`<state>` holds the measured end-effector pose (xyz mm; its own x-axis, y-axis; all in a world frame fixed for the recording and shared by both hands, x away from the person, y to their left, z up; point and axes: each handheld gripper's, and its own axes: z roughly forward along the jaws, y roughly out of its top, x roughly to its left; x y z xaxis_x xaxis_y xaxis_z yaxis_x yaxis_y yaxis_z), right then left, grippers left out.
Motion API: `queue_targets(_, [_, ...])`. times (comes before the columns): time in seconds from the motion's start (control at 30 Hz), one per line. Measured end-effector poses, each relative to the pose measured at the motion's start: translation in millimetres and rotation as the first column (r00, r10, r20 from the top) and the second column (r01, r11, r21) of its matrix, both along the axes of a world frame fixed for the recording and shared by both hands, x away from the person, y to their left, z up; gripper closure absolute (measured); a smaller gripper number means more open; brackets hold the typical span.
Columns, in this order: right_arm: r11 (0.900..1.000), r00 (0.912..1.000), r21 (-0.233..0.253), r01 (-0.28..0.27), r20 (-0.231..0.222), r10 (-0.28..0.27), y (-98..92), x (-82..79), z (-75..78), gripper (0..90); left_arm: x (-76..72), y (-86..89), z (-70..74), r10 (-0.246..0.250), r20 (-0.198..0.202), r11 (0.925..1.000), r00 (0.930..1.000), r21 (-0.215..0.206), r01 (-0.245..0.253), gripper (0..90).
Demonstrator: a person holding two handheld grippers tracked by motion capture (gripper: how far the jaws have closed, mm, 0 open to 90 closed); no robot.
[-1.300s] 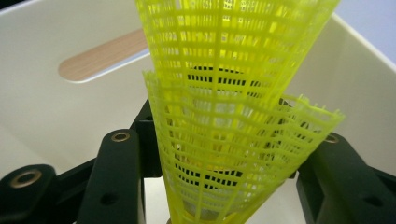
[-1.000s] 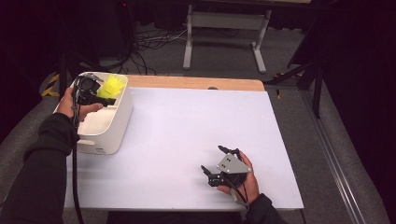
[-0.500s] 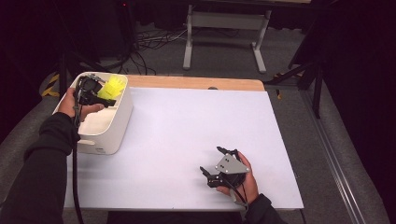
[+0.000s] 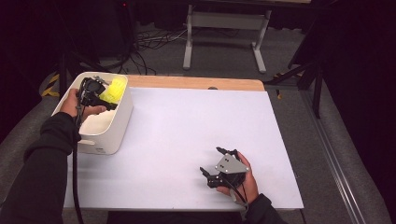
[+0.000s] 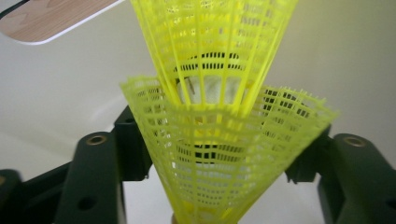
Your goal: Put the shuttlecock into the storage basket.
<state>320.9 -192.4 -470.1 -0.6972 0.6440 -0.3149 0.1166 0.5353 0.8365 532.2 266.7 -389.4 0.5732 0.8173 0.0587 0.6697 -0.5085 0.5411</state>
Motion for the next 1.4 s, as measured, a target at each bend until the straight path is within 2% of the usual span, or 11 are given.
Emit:
queue_targets(0.17, [1.000, 1.0000, 0.001, 0.002, -0.002, -0.002, -0.8, 1.0, -0.3, 13.1, 0.3, -0.6, -1.1, 0.000, -0.011, 0.9998, 0.9999, 0.021, 0.000, 29.8])
queue_targets(0.4, [1.000, 1.0000, 0.006, 0.001, 0.002, -0.001, -1.6, 1.0, 0.4, 12.6, -1.2, -2.2, 1.5, 0.005, 0.012, 0.9996, 0.9999, 0.028, -0.005, 20.8])
queue_targets(0.5, [1.000, 1.0000, 0.004, 0.000, 0.002, 0.000, -1.4, 0.8, 0.7, 12.6, -3.9, -2.3, 5.2, 0.010, 0.056, 0.9999, 0.9984, 0.011, -0.011, 15.5])
queue_targets(0.53, [1.000, 1.0000, 0.004, 0.000, 0.002, 0.000, -1.4, 0.8, 0.7, 12.6, -3.9, -2.3, 5.2, 0.010, 0.056, 0.9999, 0.9984, 0.011, -0.011, 14.2])
queue_targets(0.67, [1.000, 0.9999, 0.001, -0.001, 0.011, 0.001, -1.6, 0.1, 1.8, 12.5, -8.7, -2.1, 12.1, 0.006, 0.122, 1.0000, 0.9925, 0.002, -0.006, 12.8])
queue_targets(0.87, [1.000, 0.9999, -0.002, 0.001, 0.015, -0.001, -1.9, -0.2, 2.6, 12.4, -13.7, -2.9, 16.2, -0.001, 0.155, 0.9999, 0.9878, -0.012, 0.003, 11.6])
queue_targets(0.93, [1.000, 0.9998, 0.002, 0.000, 0.020, 0.000, -2.2, -0.3, 3.3, 12.4, -17.1, -1.9, 20.0, 0.002, 0.212, 0.9999, 0.9773, -0.013, 0.001, 12.6])
queue_targets(1.03, [1.000, 0.9998, 0.005, 0.000, 0.021, 0.000, -2.4, -0.1, 3.5, 12.4, -20.1, -1.1, 23.9, -0.006, 0.243, 0.9996, 0.9699, -0.027, 0.013, 12.3])
queue_targets(1.17, [1.000, 0.9997, 0.002, 0.000, 0.022, 0.000, -1.8, 0.0, 3.4, 12.3, -22.9, -1.3, 26.9, -0.015, 0.264, 0.9992, 0.9643, -0.031, 0.024, 12.1])
queue_targets(1.3, [1.000, 0.9996, 0.001, 0.000, 0.028, 0.000, -1.9, -0.5, 4.2, 12.3, -25.3, -1.0, 28.4, -0.016, 0.271, 0.9986, 0.9625, -0.044, 0.029, 12.5])
queue_targets(1.4, [1.000, 0.9995, 0.000, 0.002, 0.033, -0.002, -2.6, -1.1, 5.4, 12.4, -31.2, -1.5, 31.9, -0.022, 0.298, 0.9977, 0.9542, -0.054, 0.040, 12.5])
